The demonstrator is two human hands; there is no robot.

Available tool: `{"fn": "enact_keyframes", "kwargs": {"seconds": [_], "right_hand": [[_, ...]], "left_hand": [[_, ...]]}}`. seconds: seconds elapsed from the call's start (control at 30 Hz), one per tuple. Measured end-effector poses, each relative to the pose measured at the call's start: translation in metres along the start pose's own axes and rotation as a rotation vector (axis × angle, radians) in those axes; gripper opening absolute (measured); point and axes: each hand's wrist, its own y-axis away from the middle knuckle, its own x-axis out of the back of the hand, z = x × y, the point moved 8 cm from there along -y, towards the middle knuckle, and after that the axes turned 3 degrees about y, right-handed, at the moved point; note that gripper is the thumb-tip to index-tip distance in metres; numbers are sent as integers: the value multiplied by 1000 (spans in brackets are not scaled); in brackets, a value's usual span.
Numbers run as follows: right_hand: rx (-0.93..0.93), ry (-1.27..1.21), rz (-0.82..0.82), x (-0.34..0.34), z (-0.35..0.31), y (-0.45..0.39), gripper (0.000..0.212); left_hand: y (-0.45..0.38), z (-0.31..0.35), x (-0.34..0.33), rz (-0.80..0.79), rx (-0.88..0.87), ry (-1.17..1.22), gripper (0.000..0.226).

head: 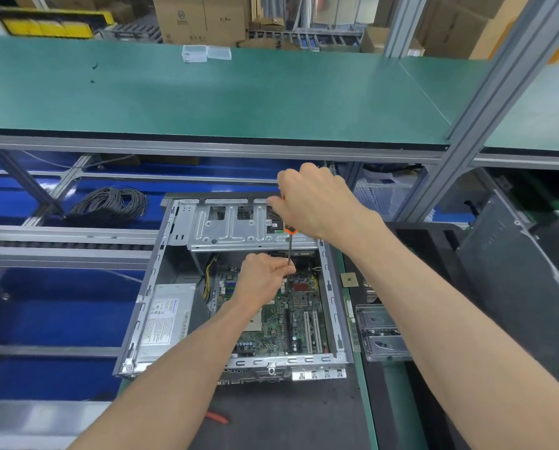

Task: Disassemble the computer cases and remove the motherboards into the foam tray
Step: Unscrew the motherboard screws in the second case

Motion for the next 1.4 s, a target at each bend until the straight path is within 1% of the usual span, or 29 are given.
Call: {"fn": "enact_keyframes", "kwargs": {"seconds": [0.2, 0.27, 0.33, 0.37, 0.4, 0.47, 0.5, 0.53, 0.57, 0.6, 0.63, 0.7, 0.73, 0.77, 0.8, 0.83, 0.87, 0.9, 1.0, 1.07, 1.1, 1.13, 1.17, 1.23, 1.27, 1.3, 1.33, 1.37, 1.4], "right_hand": [[177, -102, -90, 3, -9, 9, 14], [225, -182, -173, 4, -9, 11, 7], [230, -266, -266, 4, -9, 14, 17], [223, -261, -292, 3, -11, 14, 21], [212, -240, -272, 3, -12, 13, 20], [160, -140, -129, 8, -10, 8, 3], [126, -114, -40, 11, -8, 6, 17], [99, -130, 16, 10, -6, 5, 29], [40, -220, 47, 7, -1, 3, 35], [-37, -386, 79, 3, 4, 2, 36], [-139, -607, 116, -3, 10, 5, 32], [-364, -1039, 283, -13, 21, 14, 26], [-429, -1161, 390, -18, 24, 20, 28], [-470, -1219, 472, -21, 26, 25, 32], [-480, -1239, 513, -23, 26, 26, 36], [-455, -1250, 518, -23, 25, 24, 39], [-397, -1271, 489, -25, 23, 19, 40], [-313, -1310, 418, -26, 18, 13, 40], [-42, -1474, 105, -31, -4, 2, 37], [40, -1514, -49, -34, -15, 0, 35], [39, -1490, -57, -33, -15, 1, 33], [10, -1445, -16, -31, -11, 1, 31], [-47, -1380, 67, -29, -5, 2, 28], [-214, -1180, 290, -22, 12, 11, 24], [-282, -1007, 404, -17, 19, 18, 25], [-310, -794, 483, -10, 22, 25, 28], [-305, -551, 501, -5, 21, 29, 33], [-291, -326, 469, -1, 19, 30, 36], [-270, -154, 414, 1, 18, 29, 36]], "left_hand": [[3, 0, -3, -58, -10, -38, 11], [4, 2, -3, -79, -17, -79, 11], [4, 4, -1, -84, -22, -106, 12], [4, 4, 1, -80, -13, -114, 12], [4, 5, 3, -79, -1, -117, 12], [2, 4, 3, -82, 24, -113, 13], [2, 5, 3, -87, 32, -116, 13], [0, 7, 1, -92, 31, -122, 13], [-2, 9, 0, -95, 29, -129, 14], [-3, 9, -2, -93, 26, -132, 15], [-3, 9, -3, -92, 23, -135, 16], [-1, 10, -6, -93, -2, -166, 17], [0, 10, -8, -91, -27, -194, 18], [0, 12, -10, -90, -53, -214, 19], [1, 14, -10, -83, -74, -215, 18], [1, 15, -9, -75, -84, -205, 18], [1, 15, -8, -65, -92, -193, 18], [0, 13, -6, -56, -101, -182, 16], [3, 5, -5, -69, -107, -137, 12], [5, 2, -5, -69, -87, -134, 13], [5, 1, -6, -74, -73, -131, 14], [5, 2, -7, -84, -66, -141, 15], [5, 4, -8, -90, -70, -171, 15], [2, 11, -8, -92, -100, -263, 19], [1, 12, -9, -94, -109, -295, 21], [0, 14, -10, -95, -114, -317, 22], [0, 14, -11, -98, -113, -333, 24], [1, 15, -12, -105, -109, -344, 25], [0, 16, -11, -109, -109, -345, 25]]}}
